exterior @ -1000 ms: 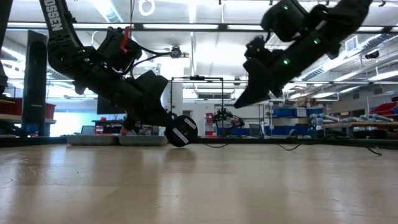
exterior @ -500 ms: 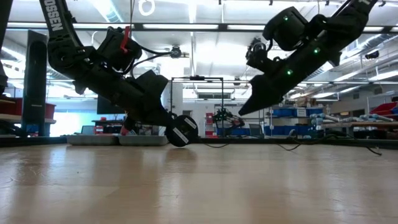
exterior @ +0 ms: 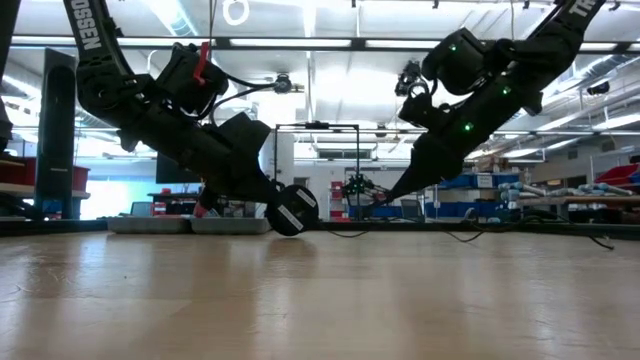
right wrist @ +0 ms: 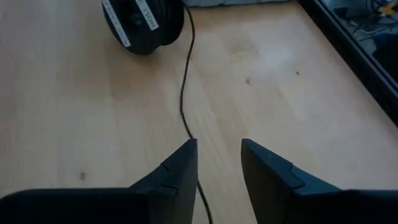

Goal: Coil cords
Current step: Coil the black wire onto the spool

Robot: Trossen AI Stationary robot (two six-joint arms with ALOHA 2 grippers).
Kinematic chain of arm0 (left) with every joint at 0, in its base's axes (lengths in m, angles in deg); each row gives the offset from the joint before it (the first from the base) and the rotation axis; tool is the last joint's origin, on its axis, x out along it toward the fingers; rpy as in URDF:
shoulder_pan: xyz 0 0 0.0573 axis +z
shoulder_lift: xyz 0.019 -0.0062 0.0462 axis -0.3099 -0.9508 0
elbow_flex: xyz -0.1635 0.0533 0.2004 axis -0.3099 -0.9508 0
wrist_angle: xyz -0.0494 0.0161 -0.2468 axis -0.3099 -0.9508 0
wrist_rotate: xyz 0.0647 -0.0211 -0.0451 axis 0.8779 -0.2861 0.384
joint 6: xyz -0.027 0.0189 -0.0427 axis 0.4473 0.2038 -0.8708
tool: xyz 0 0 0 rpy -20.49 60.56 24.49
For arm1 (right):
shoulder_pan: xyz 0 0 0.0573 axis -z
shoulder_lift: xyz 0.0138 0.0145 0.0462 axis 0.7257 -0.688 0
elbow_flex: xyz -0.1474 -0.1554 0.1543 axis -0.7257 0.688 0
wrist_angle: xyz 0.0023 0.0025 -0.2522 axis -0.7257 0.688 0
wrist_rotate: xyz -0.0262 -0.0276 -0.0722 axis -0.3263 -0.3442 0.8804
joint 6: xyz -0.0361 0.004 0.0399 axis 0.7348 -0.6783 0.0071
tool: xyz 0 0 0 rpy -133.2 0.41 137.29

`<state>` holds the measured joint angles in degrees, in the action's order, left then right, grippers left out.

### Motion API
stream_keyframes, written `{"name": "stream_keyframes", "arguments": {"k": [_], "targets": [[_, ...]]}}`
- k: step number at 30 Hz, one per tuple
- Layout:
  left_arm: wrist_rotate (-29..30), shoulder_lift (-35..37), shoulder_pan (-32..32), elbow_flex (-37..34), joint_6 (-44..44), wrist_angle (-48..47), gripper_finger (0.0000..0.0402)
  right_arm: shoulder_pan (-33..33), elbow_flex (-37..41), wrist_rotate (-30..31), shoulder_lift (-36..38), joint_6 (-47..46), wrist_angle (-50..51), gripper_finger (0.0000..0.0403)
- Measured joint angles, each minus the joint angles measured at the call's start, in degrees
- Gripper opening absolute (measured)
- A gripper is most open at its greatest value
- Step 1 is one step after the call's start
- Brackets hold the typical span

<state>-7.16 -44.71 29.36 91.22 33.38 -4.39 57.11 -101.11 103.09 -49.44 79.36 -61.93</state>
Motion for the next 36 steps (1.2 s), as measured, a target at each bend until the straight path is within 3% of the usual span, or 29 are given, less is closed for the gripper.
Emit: {"name": "stream_keyframes", "arguments": {"k": [6, 11, 26, 36], "targets": [[-0.05, 0.0, -0.02, 0.0, 0.07, 0.0, 0.0, 2.63, -0.02, -2.45, -1.59, 3.1, -0.11, 0.0117], [-0.19, 0.02, 0.0, 0.04, 0.13, 0.09, 0.0, 4.56, 0.06, -8.47, -6.22, 3.16, -3.91, 0.0117], [-0.37, 0.02, 0.0, 0.04, 0.2, -0.04, 0.0, 3.79, 0.0, -8.19, -12.13, 1.06, -7.94, 0.011], [-0.35, 0.02, 0.0, 0.04, 0.2, -0.19, 0.0, 3.94, 0.0, -8.15, -12.13, -3.33, -8.81, 0.001]]}}
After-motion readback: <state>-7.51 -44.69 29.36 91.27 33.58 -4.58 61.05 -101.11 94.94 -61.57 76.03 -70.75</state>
